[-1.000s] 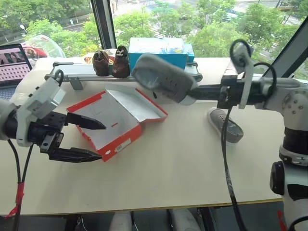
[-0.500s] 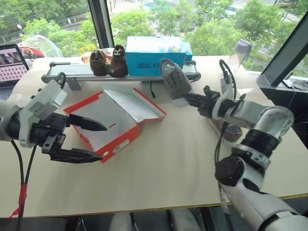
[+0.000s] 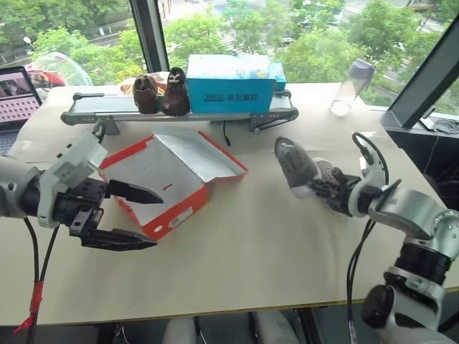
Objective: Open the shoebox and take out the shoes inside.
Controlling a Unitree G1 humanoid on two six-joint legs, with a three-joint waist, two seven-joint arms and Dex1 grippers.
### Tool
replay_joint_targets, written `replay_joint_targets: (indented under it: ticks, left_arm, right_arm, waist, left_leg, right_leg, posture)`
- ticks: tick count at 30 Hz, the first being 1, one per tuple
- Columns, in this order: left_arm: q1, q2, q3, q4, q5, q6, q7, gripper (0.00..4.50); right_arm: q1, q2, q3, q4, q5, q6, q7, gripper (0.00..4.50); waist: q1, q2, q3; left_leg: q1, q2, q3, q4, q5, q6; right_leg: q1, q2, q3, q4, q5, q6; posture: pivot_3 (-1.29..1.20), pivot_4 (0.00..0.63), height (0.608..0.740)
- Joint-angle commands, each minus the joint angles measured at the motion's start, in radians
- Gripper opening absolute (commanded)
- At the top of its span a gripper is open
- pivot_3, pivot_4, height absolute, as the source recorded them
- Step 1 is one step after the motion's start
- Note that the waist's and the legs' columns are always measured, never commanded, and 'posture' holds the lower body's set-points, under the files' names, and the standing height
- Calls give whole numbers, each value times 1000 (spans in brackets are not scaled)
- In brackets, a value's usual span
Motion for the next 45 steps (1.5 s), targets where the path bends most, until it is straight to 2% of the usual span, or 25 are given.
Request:
replay_joint_targets:
  ticks: [1, 2, 4, 6, 11, 13, 14, 17, 20, 23, 26, 30, 33, 35, 37, 39, 42, 45]
  left_arm:
    - [-21, 4, 3, -7, 8, -21, -3, 4500]
    - [-22, 4, 1, -7, 7, -23, -2, 4500]
    - [-25, 4, -1, -7, 6, -23, -2, 4500]
    - [-27, 6, -2, -7, 7, -23, -2, 4500]
    - [-33, 10, -1, -5, 6, -19, -2, 4500]
    - [-32, 12, 1, -7, 4, -16, -1, 4500]
    - [-32, 14, 3, -7, 5, -15, -1, 4500]
    - [-33, 20, 7, -1, 6, -15, -5, 4500]
    - [-40, 24, 3, 12, 14, -20, -10, 4500]
    - [-49, 23, 10, 21, 11, -16, -12, 4500]
    - [-68, 5, 25, 37, 3, -13, 11, 4500]
    - [-85, -55, 93, 71, -42, 7, 101, 4500]
    - [-71, -121, 155, 115, -40, 18, 212, 4500]
    - [-57, -180, 207, 153, -38, 33, 320, 4500]
    - [-38, -247, 276, 158, -33, 17, 426, 4500]
    - [-34, -352, 355, 155, 4, -59, 583, 4500]
    - [36, -470, 438, 138, 84, -156, 722, 4500]
    - [144, -593, 510, 89, 122, -218, 849, 4500]
  right_arm:
    - [43, -35, 54, -62, 45, -75, 44, 201]
    - [58, -38, 64, -63, 45, -86, 50, 201]
    - [80, -49, 85, -56, 45, -101, 66, 1201]
    - [77, -45, 93, -45, 45, -115, 85, 1736]
    - [60, -55, 110, -23, 45, -132, 112, 3468]
    - [51, -94, 119, -1, 45, -123, 128, 4188]
    - [38, -158, 140, 20, 45, -107, 143, 4469]
    - [-19, -344, 196, 78, 26, -45, 249, 4469]
    - [-127, -528, 252, 81, -108, 79, 484, 4469]
    - [-269, -625, 297, 33, -242, 122, 761, 4469]
    - [-315, -686, 385, -70, -462, 45, 1053, 4469]
    - [-232, -825, 591, -239, -836, -172, 1401, 4469]
    - [-193, -801, 632, -278, -1005, -332, 1513, 4469]
    - [-160, -724, 583, -273, -1060, -433, 1516, 4469]
    - [-109, -608, 509, -256, -1121, -543, 1432, 4469]
    - [-52, -449, 382, -260, -1097, -598, 1323, 4469]
    - [90, -373, 339, -327, -1258, -702, 1243, 4469]
    - [238, -248, 280, -367, -1321, -756, 1132, 4469]
  waist:
    - [-4, 0, 0]
    - [-4, 0, 0]
    - [-2, 0, 0]
    - [-1, 0, 0]
    - [0, 0, 0]
    - [0, 0, 0]
    - [1, 0, 0]
    - [8, 3, 2]
    - [12, 3, 2]
    - [14, 3, 2]
    - [19, 3, 2]
    - [36, 3, 2]
    - [44, 3, 2]
    - [42, 3, 2]
    - [41, 2, 1]
    - [44, 1, 0]
    - [55, 1, 0]
    - [63, -2, -2]
  left_leg:
    - [1, 0, 0, 0, 0, 1]
    - [1, 1, 0, 0, 0, 1]
    - [2, 1, 0, 0, 0, 1]
    - [1, 0, 0, 0, 0, 1]
    - [0, 0, 0, 0, 0, 1]
    - [0, 0, 0, 0, 0, 1]
    - [0, 0, 0, 0, 0, 1]
    - [-1, -1, 0, -1, 0, 1]
    - [-1, -1, 1, -1, 0, 1]
    - [-1, 0, 1, -3, 0, 1]
    - [-1, 1, 1, -4, 0, 1]
    - [-2, 1, 2, -3, 0, 1]
    - [-3, 0, 2, -1, 0, 0]
    - [-3, 0, 3, 0, 0, 0]
    - [-2, 0, 3, 1, 0, 0]
    - [-2, 0, 3, 2, 0, 0]
    - [-4, -1, 2, 2, 0, 0]
    - [-7, -3, 2, 2, 0, 0]
  right_leg:
    - [1, 0, 0, 0, 0, 0]
    - [1, 1, 0, 0, 0, 0]
    - [1, 1, 0, 0, 0, 0]
    - [1, 0, 0, -1, 0, 0]
    - [1, 0, 0, -2, 1, 0]
    - [1, 0, 0, -2, 1, 0]
    - [1, 0, 0, -2, 1, 0]
    - [1, 0, 1, -5, 1, 1]
    - [1, 0, 2, -7, 2, 2]
    - [0, 1, 2, -8, 2, 1]
    - [0, 1, 1, -8, 2, 1]
    - [-1, 0, 1, -9, 2, 1]
    - [-1, -1, 1, -9, 2, 2]
    - [-1, -2, 1, -8, 3, 3]
    - [-1, -1, 1, -7, 3, 3]
    - [0, -1, 1, -6, 4, 3]
    - [0, -1, 1, -8, 7, 0]
    - [0, -4, 1, -9, 11, -1]
  posture:
    - [0, 150, 740]
    - [0, 150, 740]
    - [0, 150, 740]
    - [0, 150, 740]
    - [0, 150, 740]
    - [0, 150, 740]
    - [0, 150, 740]
    - [0, 150, 740]
    - [0, 150, 740]
    - [0, 150, 740]
    - [0, 150, 740]
    - [0, 150, 740]
    - [0, 150, 740]
    - [0, 150, 740]
    - [0, 150, 740]
    - [0, 150, 740]
    - [0, 150, 740]
    - [0, 150, 740]
